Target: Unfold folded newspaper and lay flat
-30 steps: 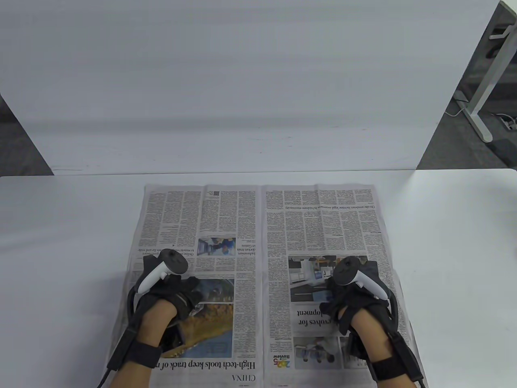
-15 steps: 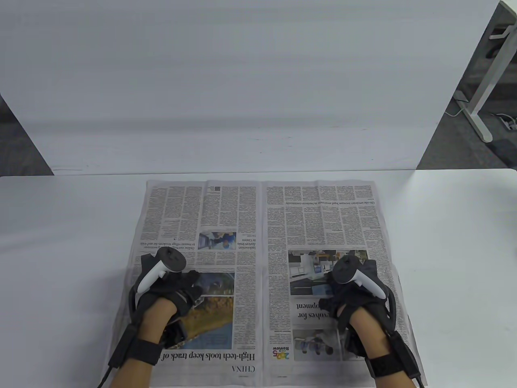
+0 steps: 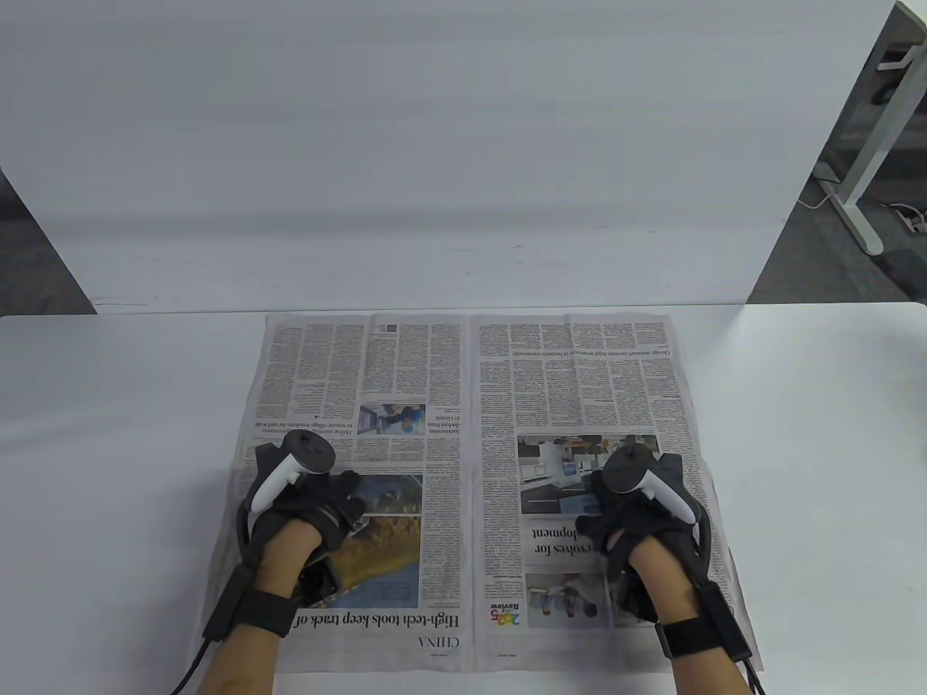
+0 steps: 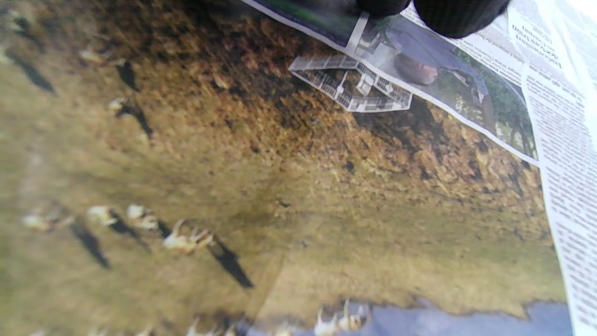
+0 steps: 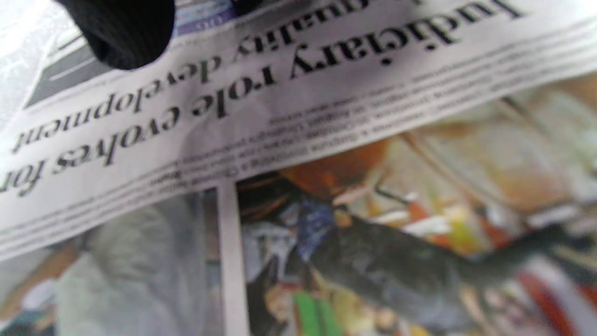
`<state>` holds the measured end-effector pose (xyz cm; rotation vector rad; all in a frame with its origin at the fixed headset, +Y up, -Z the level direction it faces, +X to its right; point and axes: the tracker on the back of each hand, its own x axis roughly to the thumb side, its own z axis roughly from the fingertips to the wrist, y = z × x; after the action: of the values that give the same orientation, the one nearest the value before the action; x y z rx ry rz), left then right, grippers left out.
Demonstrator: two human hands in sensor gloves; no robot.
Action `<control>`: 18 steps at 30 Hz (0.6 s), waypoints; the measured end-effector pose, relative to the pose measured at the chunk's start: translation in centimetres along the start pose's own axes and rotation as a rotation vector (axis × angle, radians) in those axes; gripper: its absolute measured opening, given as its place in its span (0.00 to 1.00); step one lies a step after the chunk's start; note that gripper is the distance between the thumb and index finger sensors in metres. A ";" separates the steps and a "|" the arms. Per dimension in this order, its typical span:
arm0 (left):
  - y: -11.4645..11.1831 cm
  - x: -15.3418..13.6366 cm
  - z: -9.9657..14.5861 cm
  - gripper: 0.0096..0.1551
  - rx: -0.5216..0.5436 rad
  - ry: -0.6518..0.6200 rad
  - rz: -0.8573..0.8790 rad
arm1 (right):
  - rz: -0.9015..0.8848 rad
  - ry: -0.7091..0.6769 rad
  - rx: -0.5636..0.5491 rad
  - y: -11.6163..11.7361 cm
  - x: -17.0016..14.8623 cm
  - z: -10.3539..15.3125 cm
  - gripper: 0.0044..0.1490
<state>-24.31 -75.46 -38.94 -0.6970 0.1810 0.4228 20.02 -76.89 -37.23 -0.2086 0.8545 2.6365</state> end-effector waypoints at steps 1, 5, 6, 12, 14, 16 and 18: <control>0.0 0.0 0.0 0.38 0.001 -0.001 0.003 | -0.004 0.002 -0.001 0.0 0.0 0.0 0.52; 0.0 0.3 0.0 0.38 0.011 0.012 -0.024 | 0.011 -0.001 -0.010 -0.1 0.2 -0.2 0.52; 0.0 0.3 0.0 0.38 0.015 0.013 -0.026 | 0.019 0.001 -0.017 -0.1 0.2 -0.2 0.52; 0.4 0.6 0.8 0.40 0.092 0.010 -0.029 | 0.031 -0.010 -0.076 -0.3 0.6 0.5 0.52; 0.4 1.2 1.6 0.41 0.172 -0.019 -0.062 | 0.031 -0.032 -0.147 -0.4 1.1 1.4 0.52; 0.2 2.1 2.4 0.42 0.246 -0.055 -0.090 | 0.022 -0.068 -0.186 -0.5 1.6 2.4 0.52; -0.2 3.1 3.2 0.43 0.330 -0.100 -0.133 | 0.036 -0.085 -0.245 -0.6 2.3 3.4 0.52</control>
<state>-21.36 -72.52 -37.32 -0.3599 0.1053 0.2907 18.02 -73.75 -35.46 -0.1437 0.5110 2.7582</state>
